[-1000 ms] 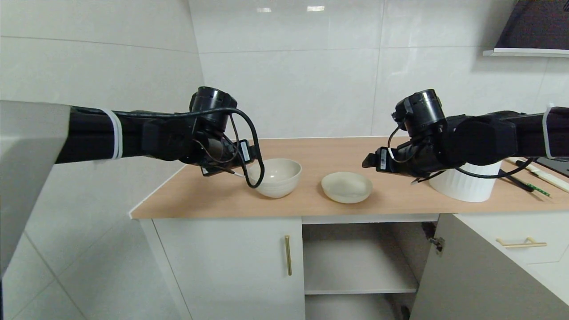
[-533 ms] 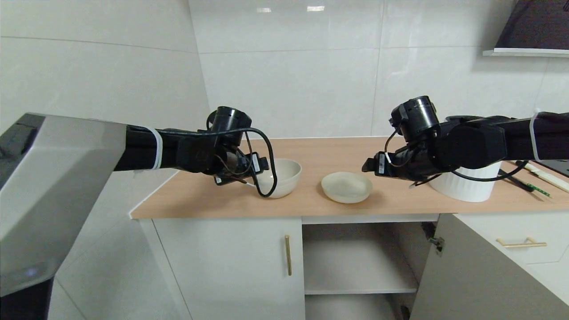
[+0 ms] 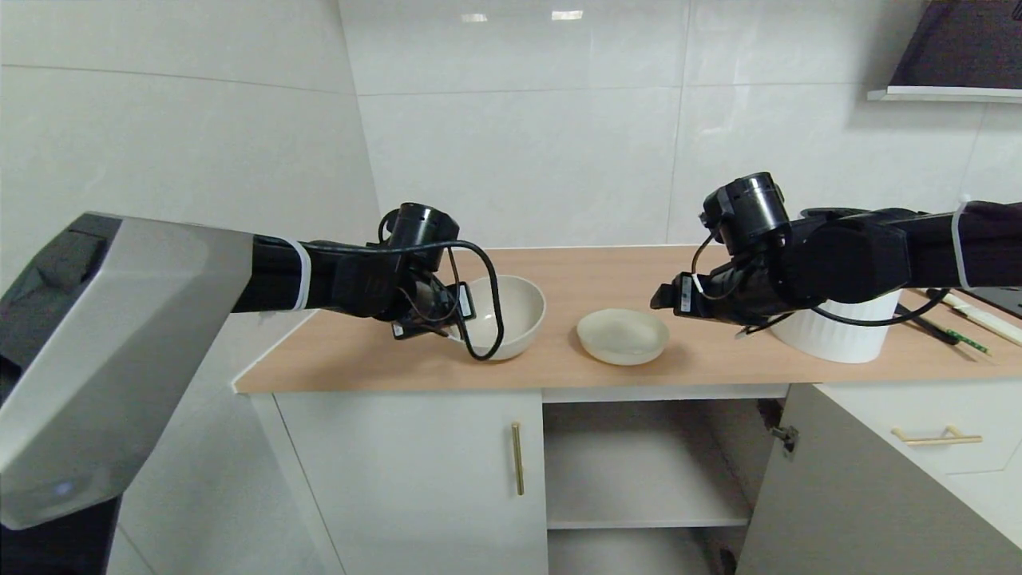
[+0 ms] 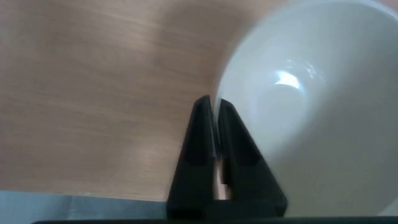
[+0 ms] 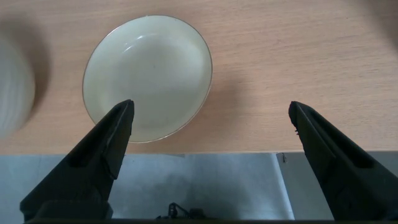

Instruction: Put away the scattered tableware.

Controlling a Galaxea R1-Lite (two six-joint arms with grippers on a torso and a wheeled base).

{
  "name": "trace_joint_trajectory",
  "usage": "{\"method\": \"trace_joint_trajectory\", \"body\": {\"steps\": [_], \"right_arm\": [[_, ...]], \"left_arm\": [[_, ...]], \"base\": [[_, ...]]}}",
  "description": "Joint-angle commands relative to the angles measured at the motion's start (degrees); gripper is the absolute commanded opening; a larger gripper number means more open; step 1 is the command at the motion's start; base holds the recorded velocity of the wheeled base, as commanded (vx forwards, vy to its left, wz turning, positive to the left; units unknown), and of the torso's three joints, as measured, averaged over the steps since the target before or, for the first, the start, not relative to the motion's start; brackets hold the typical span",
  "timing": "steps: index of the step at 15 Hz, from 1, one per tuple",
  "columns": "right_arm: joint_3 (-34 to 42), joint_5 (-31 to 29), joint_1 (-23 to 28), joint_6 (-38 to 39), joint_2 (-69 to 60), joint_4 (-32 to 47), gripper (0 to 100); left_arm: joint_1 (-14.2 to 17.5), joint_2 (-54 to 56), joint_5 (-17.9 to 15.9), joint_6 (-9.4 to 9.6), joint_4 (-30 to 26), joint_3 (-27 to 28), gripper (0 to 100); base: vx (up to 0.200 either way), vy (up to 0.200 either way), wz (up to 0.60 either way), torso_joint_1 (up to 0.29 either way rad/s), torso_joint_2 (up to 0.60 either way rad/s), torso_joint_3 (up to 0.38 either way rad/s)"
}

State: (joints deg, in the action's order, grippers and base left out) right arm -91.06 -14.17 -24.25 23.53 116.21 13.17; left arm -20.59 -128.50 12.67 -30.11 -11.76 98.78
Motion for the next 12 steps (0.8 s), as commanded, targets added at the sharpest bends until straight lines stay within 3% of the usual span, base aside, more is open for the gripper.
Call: {"method": "trace_joint_trajectory", "body": {"steps": [1, 3, 6, 12], "right_arm": [[0.0, 0.1, 0.0, 0.0, -0.4, 0.0, 100], [-0.2, 0.1, 0.0, -0.1, 0.2, 0.0, 100], [-0.3, -0.2, -0.1, -0.4, 3.1, -1.2, 100], [-3.2, -3.4, 0.0, -0.7, 9.7, -1.9, 100]], "left_arm": [[0.0, 4.0, -0.3, -1.97, 0.0, -0.7, 0], [-0.1, 8.4, -3.5, -3.64, 0.0, -2.5, 0], [0.0, 12.3, -14.4, -3.73, 0.1, -6.3, 0], [-0.1, 12.8, -15.0, -3.64, 0.0, -7.0, 0]], "base": [[0.000, 0.000, 0.00, 0.000, 0.00, 0.000], [0.000, 0.000, 0.00, 0.000, 0.00, 0.000], [0.000, 0.000, 0.00, 0.000, 0.00, 0.000], [0.000, 0.000, 0.00, 0.000, 0.00, 0.000]]}}
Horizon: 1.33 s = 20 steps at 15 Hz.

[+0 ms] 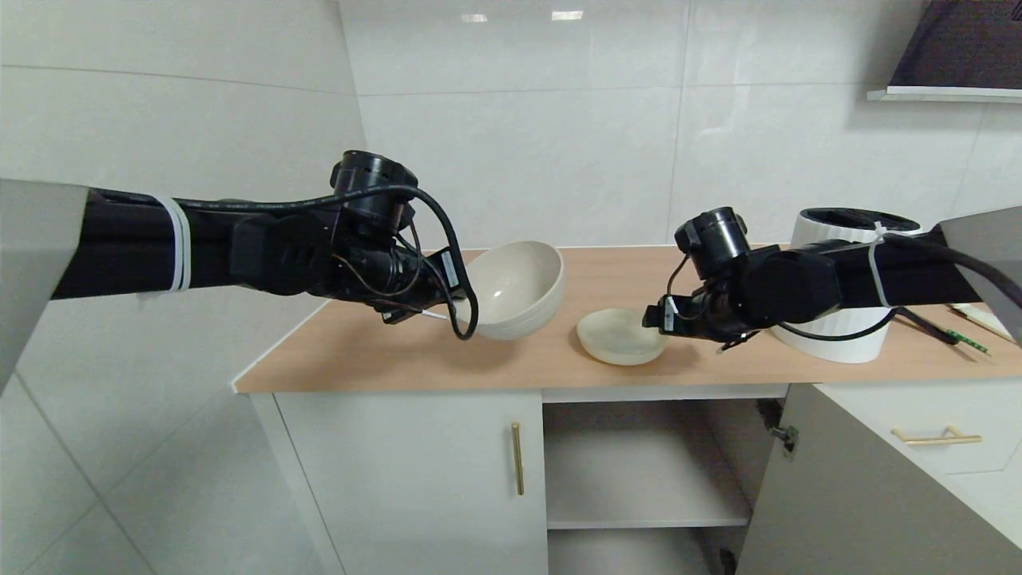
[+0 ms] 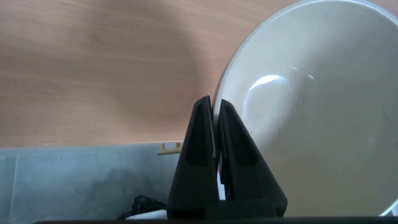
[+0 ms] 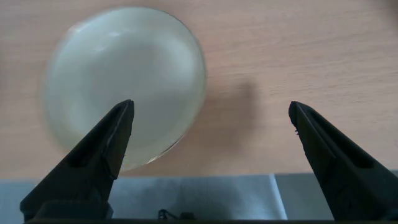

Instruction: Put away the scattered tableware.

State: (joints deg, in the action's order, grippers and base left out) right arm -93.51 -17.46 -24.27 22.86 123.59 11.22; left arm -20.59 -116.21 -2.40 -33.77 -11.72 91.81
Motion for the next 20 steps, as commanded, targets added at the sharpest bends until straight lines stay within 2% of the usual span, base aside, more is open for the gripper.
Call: {"method": "trace_joint_trajectory", "body": {"steps": [1, 9, 10, 17, 19, 20], "right_arm": [[-1.1, -0.3, -0.1, 0.1, 3.1, -0.1, 100], [-2.9, -2.0, 0.6, 0.2, 5.5, -0.1, 100], [-3.3, -2.0, 0.6, 0.3, 5.9, -0.1, 0], [-3.3, -1.7, 0.6, 0.7, 4.8, 0.0, 0], [-2.2, 0.1, 0.7, 1.0, 1.4, 1.3, 0], [-0.9, 3.0, 0.7, 1.8, -2.2, 2.7, 0]], "left_arm": [[-0.1, 0.6, 0.0, 0.02, -0.1, 0.0, 0], [-0.6, 1.0, 0.0, 0.02, 0.0, -0.8, 0], [-0.6, 1.1, 0.0, -0.07, -0.1, -0.8, 0], [-0.7, 2.2, -0.1, 0.02, 0.0, -1.6, 0], [-0.7, 4.0, -0.2, 0.02, 0.0, -2.8, 0], [-0.8, 5.5, -0.3, 0.02, 0.0, -3.9, 0]], "base": [[0.000, 0.000, 0.00, 0.000, 0.00, 0.000], [0.000, 0.000, 0.00, 0.000, 0.00, 0.000], [0.000, 0.000, 0.00, 0.000, 0.00, 0.000], [0.000, 0.000, 0.00, 0.000, 0.00, 0.000], [0.000, 0.000, 0.00, 0.000, 0.00, 0.000], [0.000, 0.000, 0.00, 0.000, 0.00, 0.000]]}}
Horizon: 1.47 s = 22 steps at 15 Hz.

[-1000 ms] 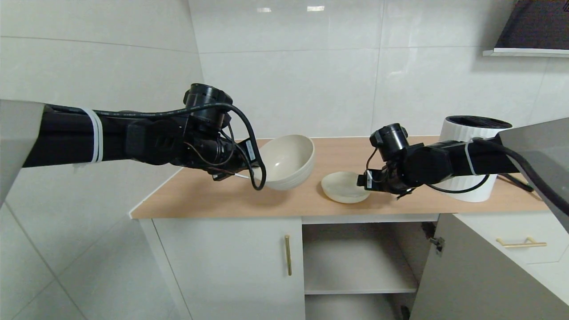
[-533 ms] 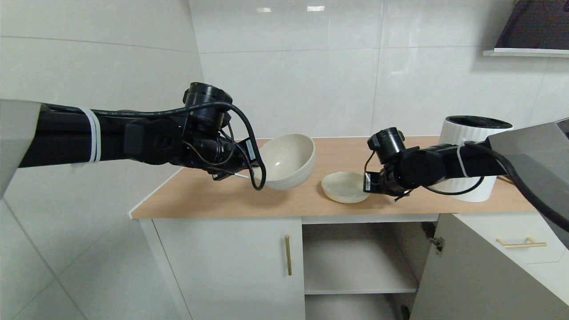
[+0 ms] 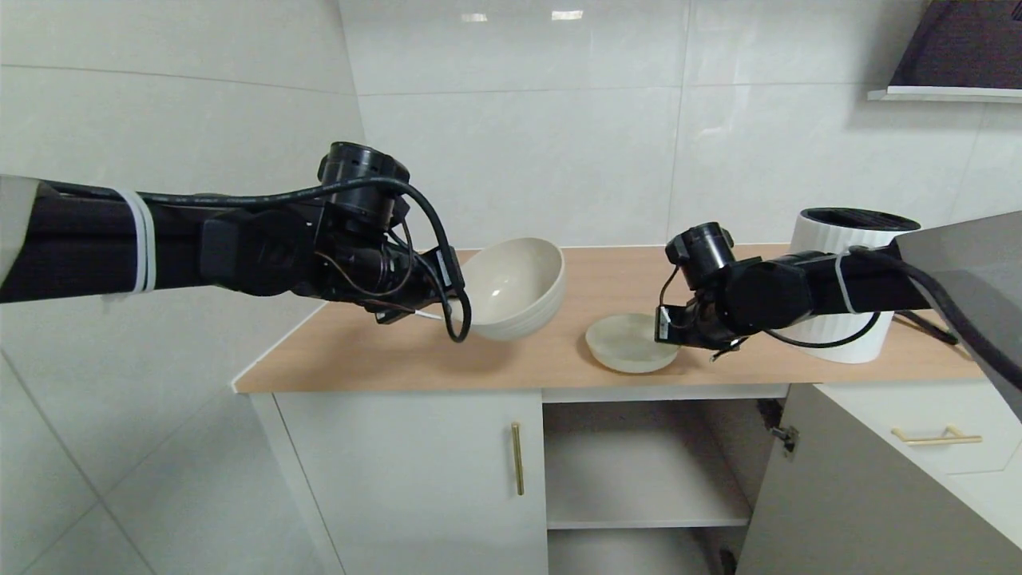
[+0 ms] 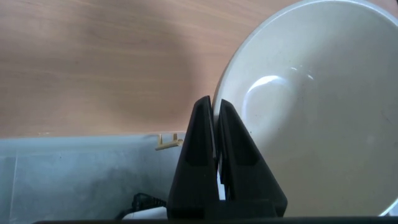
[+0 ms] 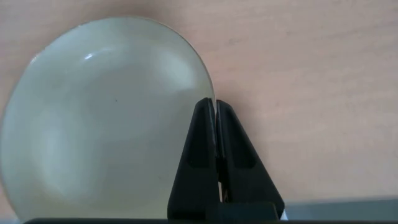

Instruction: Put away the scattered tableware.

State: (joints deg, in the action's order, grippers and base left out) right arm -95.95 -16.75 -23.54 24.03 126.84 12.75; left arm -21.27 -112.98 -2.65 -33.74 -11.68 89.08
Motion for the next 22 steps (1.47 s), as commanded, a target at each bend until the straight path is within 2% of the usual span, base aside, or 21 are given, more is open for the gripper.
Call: {"method": "trace_joint_trajectory", "body": {"steps": [1, 2, 3, 4, 6, 7, 9, 10, 11, 13, 18, 22], "right_arm": [[2.9, 4.8, 0.0, 1.1, -8.1, 2.0, 0], [6.3, 9.2, 0.2, 1.7, -13.3, 3.2, 0], [8.2, 11.0, 0.4, 1.6, -15.7, 3.5, 0], [12.7, 15.9, 0.8, 1.1, -21.3, 3.4, 0], [18.7, 20.8, 0.7, 1.0, -27.6, 3.2, 0], [21.2, 21.3, 0.7, 0.9, -29.4, 3.2, 0], [26.8, 21.3, 0.7, -0.9, -32.9, 3.2, 0], [29.3, 21.4, 0.4, -1.2, -34.9, 3.2, 0], [30.9, 21.6, 0.3, -1.4, -36.1, 2.9, 0], [34.2, 21.4, 0.2, -1.7, -36.5, 2.5, 0], [36.0, 21.1, 0.5, -2.9, -37.9, 2.1, 0], [36.0, 21.1, 0.5, -2.9, -37.4, 2.0, 0]], "left_arm": [[-0.1, 3.5, -0.2, -0.01, 0.0, -2.4, 0], [-0.2, 5.9, -0.3, -0.01, 0.5, -4.9, 0], [-0.3, 7.1, -0.3, 0.08, 1.0, -6.4, 0], [-0.8, 10.4, -0.6, 0.35, 3.4, -11.5, 0], [-1.8, 15.3, -1.7, 0.61, 8.7, -19.0, 0], [-2.4, 17.3, -1.7, 0.87, 10.4, -21.9, 0], [-2.8, 20.7, -1.9, 3.95, 12.0, -27.6, 0], [-3.1, 22.5, -2.7, 4.74, 12.0, -30.2, 0], [-3.2, 24.1, -4.3, 4.74, 12.1, -32.2, 0], [-3.1, 26.4, -7.4, 4.74, 12.1, -34.9, 0], [-4.0, 26.0, -7.3, 4.30, 12.1, -35.6, 0], [-4.0, 24.7, -7.3, 4.21, 12.1, -35.6, 0]], "base": [[0.000, 0.000, 0.00, 0.000, 0.00, 0.000], [0.000, 0.000, 0.00, 0.000, 0.00, 0.000], [0.000, 0.000, 0.00, 0.000, 0.00, 0.000], [0.000, 0.000, 0.00, 0.000, 0.00, 0.000], [0.000, 0.000, 0.00, 0.000, 0.00, 0.000], [0.000, 0.000, 0.00, 0.000, 0.00, 0.000], [0.000, 0.000, 0.00, 0.000, 0.00, 0.000], [0.000, 0.000, 0.00, 0.000, 0.00, 0.000], [0.000, 0.000, 0.00, 0.000, 0.00, 0.000], [0.000, 0.000, 0.00, 0.000, 0.00, 0.000], [0.000, 0.000, 0.00, 0.000, 0.00, 0.000], [-0.150, 0.000, 0.00, 0.002, 0.00, 0.002]]}}
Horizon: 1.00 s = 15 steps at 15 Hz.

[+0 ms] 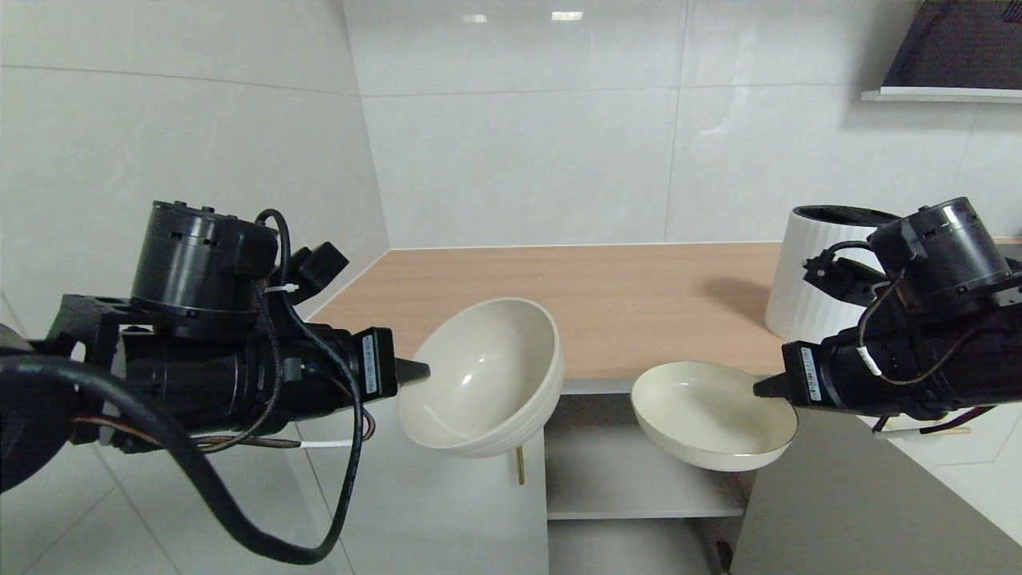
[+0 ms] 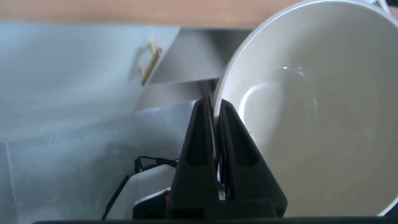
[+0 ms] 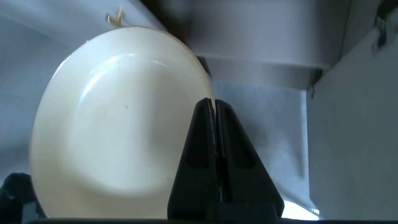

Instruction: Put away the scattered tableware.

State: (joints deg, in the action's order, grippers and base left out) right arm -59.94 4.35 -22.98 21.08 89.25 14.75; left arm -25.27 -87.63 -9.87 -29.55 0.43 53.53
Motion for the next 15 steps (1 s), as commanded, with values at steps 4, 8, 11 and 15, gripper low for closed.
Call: {"method": "trace_joint_trajectory", "body": {"steps": [4, 8, 11, 15], "right_arm": [[0.0, 0.0, 0.0, 0.0, 1.2, 0.0, 0], [0.3, 0.0, 0.1, 0.0, 3.4, -1.5, 0], [0.4, 0.0, 0.2, 0.0, 4.5, -2.4, 0], [0.4, -1.1, 0.3, 0.0, 5.9, -2.8, 0]], "left_arm": [[0.0, -0.8, 0.1, 0.19, 0.0, 0.0, 0], [0.0, -2.0, 0.1, 0.37, 1.6, -0.5, 0], [0.0, -2.9, 0.1, 0.37, 1.9, -0.5, 0], [0.0, -4.0, 0.1, 0.19, 2.4, -0.8, 0]], "base": [[0.000, 0.000, 0.00, 0.000, 0.00, 0.000], [0.000, 0.000, 0.00, 0.000, 0.00, 0.000], [0.000, 0.000, 0.00, 0.000, 0.00, 0.000], [0.000, 0.000, 0.00, 0.000, 0.00, 0.000]]}}
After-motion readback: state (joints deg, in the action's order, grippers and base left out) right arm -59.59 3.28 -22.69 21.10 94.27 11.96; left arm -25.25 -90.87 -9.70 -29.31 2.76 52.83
